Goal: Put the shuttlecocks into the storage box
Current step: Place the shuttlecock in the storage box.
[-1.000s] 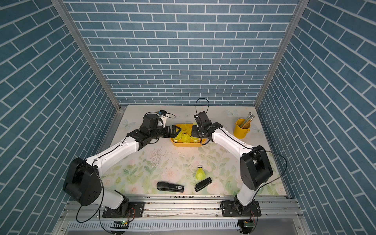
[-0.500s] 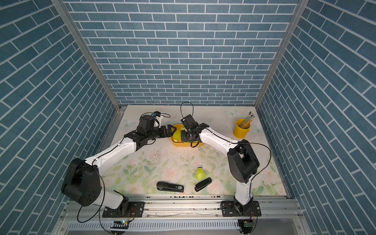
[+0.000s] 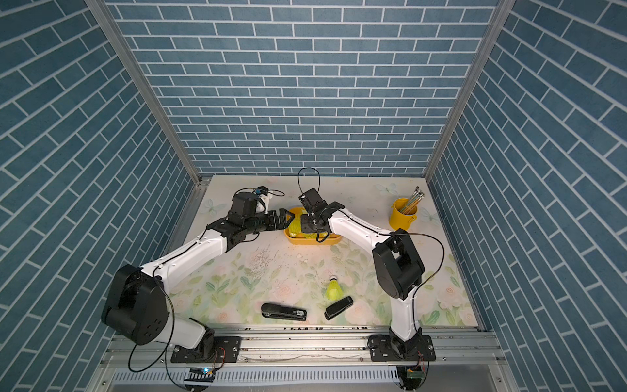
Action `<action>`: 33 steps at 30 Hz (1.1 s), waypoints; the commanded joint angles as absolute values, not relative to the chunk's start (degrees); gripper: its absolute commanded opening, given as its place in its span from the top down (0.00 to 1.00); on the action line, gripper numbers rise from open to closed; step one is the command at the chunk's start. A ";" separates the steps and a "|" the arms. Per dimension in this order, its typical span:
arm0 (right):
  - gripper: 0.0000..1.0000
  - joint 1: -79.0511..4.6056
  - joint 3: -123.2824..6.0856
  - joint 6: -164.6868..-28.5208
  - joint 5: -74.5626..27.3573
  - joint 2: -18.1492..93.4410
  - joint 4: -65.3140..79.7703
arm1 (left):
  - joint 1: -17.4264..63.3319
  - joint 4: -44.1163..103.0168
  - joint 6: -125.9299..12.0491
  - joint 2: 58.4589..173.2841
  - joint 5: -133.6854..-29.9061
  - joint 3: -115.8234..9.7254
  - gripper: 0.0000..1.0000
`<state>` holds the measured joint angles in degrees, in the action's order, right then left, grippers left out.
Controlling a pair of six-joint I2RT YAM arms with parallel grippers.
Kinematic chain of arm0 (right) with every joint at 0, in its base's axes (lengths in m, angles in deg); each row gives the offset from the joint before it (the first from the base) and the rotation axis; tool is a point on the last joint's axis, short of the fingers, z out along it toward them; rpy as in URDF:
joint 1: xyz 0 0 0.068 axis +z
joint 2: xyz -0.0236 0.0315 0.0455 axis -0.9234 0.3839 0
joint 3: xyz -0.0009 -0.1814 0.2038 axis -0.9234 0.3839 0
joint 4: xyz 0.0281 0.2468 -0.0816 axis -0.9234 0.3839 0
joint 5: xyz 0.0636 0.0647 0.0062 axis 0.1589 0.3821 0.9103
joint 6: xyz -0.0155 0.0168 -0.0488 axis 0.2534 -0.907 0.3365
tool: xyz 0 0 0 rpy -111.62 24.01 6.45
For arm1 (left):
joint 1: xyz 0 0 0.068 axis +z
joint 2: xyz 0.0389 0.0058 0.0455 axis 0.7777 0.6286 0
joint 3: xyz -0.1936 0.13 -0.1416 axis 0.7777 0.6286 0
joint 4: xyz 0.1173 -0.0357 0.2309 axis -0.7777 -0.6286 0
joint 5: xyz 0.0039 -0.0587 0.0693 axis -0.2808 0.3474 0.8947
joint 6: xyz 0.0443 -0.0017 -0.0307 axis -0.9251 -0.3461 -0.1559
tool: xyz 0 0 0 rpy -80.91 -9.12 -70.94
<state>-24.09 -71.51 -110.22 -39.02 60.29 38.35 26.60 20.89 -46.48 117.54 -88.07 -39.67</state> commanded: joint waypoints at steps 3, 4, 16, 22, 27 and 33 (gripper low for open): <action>0.80 -24.10 -73.42 -108.05 -41.06 62.22 40.79 | 27.13 19.43 -46.39 118.26 -89.30 -40.41 0.00; 0.80 -24.09 -73.56 -108.05 -41.02 62.40 40.87 | 27.15 19.32 -46.39 118.28 -89.29 -40.49 0.00; 0.62 -24.44 -73.49 -108.22 -42.62 62.51 42.16 | 27.23 19.29 -46.48 118.28 -89.42 -40.24 0.01; 0.57 -25.06 -73.88 -108.40 -42.98 62.42 42.64 | 27.24 19.27 -46.56 118.32 -89.43 -40.26 0.00; 0.56 -25.54 -73.78 -108.49 -43.30 61.85 42.63 | 27.28 19.36 -46.59 118.33 -89.36 -40.08 0.00; 0.56 -25.79 -74.13 -108.66 -43.38 61.54 42.88 | 27.31 19.12 -46.48 118.66 -89.39 -39.97 0.01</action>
<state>-25.49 -72.39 -109.22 -42.08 61.99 40.89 26.82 19.79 -46.48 117.74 -88.94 -39.67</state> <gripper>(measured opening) 0.436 0.995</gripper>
